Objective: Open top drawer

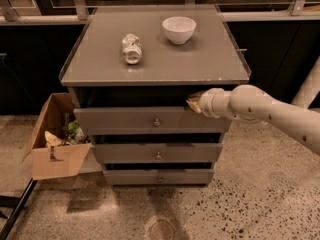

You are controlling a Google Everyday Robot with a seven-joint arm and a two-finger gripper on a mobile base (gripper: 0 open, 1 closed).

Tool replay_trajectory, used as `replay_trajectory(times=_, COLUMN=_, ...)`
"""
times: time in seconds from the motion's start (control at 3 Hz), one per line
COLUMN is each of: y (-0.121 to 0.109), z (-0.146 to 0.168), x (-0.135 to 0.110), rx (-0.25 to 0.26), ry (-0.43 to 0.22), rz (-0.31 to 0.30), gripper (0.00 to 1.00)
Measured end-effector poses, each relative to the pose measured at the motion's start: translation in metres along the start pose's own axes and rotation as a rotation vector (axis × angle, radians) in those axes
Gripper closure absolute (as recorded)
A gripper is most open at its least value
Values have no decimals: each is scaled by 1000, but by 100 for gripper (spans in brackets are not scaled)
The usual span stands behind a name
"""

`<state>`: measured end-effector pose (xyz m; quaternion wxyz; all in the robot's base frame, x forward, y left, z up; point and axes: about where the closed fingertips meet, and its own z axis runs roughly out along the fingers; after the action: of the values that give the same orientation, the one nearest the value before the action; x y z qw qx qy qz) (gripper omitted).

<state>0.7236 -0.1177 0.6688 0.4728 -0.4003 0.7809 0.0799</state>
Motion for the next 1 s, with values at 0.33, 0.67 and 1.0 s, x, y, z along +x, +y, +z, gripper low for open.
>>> replay_trajectory(times=0.33, y=2, z=1, x=1, rx=-16, ry=12, rz=2, gripper=100)
replay_trajectory(times=0.67, y=1, z=0, x=1, rx=-26, ry=21, rz=0, gripper=100)
replay_trajectory(times=1.0, y=-4, z=-6, x=6, rx=-36, ry=33, rz=-15, gripper=100)
